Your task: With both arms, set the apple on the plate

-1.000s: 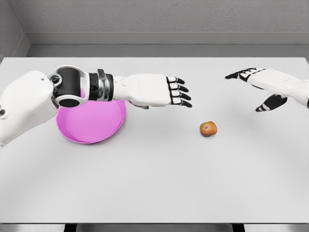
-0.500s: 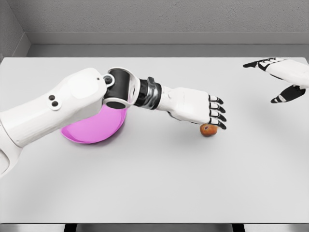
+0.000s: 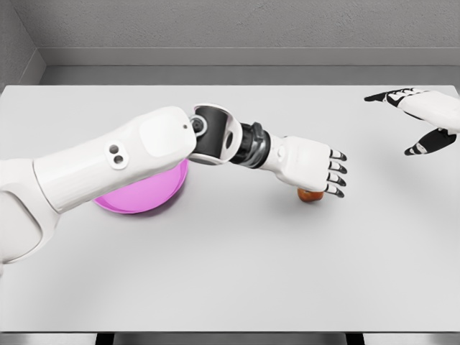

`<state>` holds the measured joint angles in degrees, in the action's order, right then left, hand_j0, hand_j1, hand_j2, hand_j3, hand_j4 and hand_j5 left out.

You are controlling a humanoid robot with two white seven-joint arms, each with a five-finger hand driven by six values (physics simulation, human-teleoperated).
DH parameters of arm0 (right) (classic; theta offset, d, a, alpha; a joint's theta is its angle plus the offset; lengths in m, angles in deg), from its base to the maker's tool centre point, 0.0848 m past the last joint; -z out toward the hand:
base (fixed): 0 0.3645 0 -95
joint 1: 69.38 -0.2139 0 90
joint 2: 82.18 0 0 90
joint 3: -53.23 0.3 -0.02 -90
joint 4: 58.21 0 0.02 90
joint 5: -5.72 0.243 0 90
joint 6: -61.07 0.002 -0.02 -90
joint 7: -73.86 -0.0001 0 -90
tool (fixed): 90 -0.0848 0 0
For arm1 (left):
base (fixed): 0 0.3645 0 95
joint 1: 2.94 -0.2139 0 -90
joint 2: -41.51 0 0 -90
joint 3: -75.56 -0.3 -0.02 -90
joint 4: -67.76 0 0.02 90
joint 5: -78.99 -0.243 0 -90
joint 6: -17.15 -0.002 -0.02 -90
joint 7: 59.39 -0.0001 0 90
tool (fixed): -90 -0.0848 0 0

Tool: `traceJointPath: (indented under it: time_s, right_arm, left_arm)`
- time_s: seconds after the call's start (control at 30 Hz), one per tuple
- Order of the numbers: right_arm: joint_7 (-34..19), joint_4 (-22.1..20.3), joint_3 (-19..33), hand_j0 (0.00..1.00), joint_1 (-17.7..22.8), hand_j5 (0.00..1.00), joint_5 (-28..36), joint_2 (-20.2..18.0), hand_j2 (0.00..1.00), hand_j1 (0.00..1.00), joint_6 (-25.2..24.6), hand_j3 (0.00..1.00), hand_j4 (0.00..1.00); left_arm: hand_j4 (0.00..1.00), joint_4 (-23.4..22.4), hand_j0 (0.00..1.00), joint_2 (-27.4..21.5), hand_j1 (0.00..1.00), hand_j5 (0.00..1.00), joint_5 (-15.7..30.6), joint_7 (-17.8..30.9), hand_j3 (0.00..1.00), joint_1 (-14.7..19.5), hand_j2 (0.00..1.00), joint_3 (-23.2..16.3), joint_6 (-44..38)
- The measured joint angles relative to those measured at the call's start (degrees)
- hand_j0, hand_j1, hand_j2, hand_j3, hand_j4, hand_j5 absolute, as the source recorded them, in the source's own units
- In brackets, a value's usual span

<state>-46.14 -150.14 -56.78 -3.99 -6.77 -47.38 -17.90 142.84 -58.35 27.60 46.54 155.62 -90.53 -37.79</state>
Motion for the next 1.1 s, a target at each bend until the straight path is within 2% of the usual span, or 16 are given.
traceJointPath:
  time_s: [0.33,0.67,1.1]
  right_arm:
    - [-0.08,1.64,0.38,1.0,0.71,1.0,0.03,-0.19,1.0,1.0,-0.12,1.0,1.0]
    - [-0.08,2.61,0.82,1.0,0.79,1.0,0.03,-0.19,1.0,1.0,-0.17,1.0,1.0]
    - [-0.08,2.38,0.44,1.0,0.71,1.0,0.03,0.16,1.0,1.0,-0.17,1.0,1.0]
  left_arm:
    - [1.0,-3.8,1.0,3.67,1.0,1.0,-1.64,3.6,1.0,0.09,1.0,-2.57,0.0]
    - [1.0,-5.98,1.0,6.72,1.0,1.0,-1.76,8.39,1.0,-0.26,1.0,-3.06,0.02]
    - [1.0,-8.62,1.0,9.17,1.0,1.0,-1.88,10.46,1.0,-0.35,1.0,-4.05,0.02]
